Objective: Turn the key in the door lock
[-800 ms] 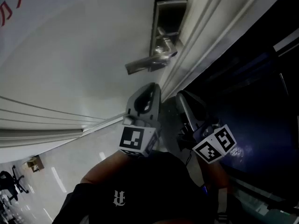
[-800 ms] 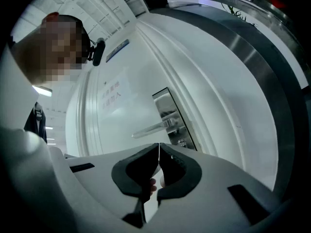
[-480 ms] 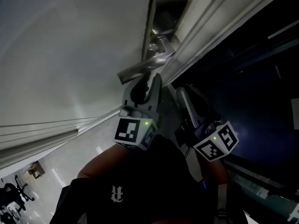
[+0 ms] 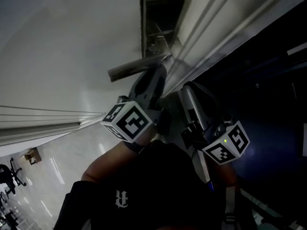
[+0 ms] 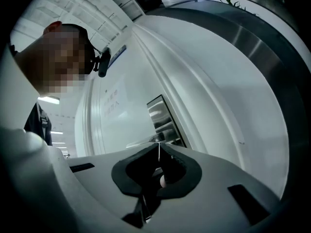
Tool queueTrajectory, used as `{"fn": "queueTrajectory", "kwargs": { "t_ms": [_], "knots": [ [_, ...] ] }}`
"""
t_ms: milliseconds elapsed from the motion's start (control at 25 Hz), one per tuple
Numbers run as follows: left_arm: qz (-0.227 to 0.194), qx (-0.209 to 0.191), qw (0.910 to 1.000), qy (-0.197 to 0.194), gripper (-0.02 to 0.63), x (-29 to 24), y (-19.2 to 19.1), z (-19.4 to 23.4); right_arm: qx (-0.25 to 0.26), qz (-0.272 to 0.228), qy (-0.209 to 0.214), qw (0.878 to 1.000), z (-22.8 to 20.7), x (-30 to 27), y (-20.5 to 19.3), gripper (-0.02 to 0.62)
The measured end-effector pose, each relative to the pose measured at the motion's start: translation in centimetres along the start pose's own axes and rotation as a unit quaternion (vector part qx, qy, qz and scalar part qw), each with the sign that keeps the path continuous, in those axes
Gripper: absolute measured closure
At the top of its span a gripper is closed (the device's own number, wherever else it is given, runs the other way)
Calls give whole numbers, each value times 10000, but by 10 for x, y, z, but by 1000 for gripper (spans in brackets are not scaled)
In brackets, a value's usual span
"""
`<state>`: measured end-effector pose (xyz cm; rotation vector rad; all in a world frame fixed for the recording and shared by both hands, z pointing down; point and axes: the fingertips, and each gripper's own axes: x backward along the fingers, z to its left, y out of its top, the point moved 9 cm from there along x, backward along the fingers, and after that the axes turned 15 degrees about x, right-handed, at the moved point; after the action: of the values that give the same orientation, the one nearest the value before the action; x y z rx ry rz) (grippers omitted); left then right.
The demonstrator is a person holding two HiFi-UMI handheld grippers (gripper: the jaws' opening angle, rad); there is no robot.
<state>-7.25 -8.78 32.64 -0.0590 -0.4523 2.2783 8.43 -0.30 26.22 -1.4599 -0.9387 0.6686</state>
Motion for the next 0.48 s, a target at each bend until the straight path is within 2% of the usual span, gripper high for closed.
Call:
{"fn": "queueTrajectory", "kwargs": {
  "t_ms": [80,320,480],
  "knots": [
    [-99,220,9997,25,520,-4,-2,3,-48,-10,143,9999,-6,2,0,578],
    [-640,400,9971,-4,523,-6,-3,-2,-105,-61,489,9987,-15,8,3,578],
    [-771,989,9920,-114,552,-12,-4,-1,-174,-67,617,9979,-19,12,3,578]
  ]
}}
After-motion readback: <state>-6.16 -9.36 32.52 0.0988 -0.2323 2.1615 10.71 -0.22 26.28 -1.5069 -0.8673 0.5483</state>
